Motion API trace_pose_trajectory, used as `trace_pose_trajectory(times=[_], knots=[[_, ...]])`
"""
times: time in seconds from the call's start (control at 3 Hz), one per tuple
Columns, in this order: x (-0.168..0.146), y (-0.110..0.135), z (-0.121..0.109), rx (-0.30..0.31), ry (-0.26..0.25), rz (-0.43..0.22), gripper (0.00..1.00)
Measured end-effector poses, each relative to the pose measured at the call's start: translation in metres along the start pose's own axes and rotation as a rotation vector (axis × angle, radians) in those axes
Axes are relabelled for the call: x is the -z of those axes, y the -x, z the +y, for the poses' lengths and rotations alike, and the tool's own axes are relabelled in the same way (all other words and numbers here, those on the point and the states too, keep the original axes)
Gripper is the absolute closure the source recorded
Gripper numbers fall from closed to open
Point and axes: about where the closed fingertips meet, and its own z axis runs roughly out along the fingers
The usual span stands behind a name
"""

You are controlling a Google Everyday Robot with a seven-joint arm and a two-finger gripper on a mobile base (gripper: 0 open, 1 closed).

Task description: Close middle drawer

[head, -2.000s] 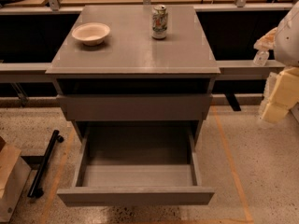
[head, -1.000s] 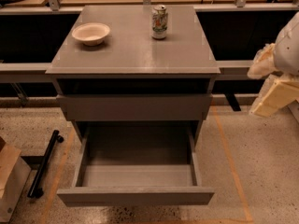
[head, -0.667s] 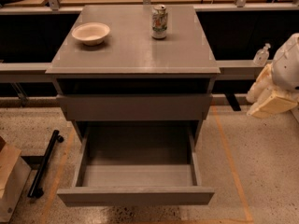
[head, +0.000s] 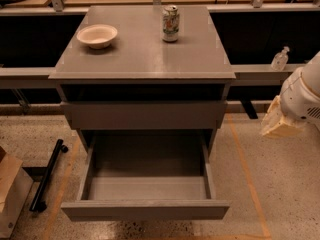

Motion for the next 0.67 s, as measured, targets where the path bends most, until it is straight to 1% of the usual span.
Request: trace_pose_trajectory(times=[0.33, 0.67], knots=[[0.000, 0.000, 0.000, 0.000, 0.000, 0.000, 1.00], [-0.039, -0.011, 0.014, -0.017, 0.061, -0.018, 1.00]])
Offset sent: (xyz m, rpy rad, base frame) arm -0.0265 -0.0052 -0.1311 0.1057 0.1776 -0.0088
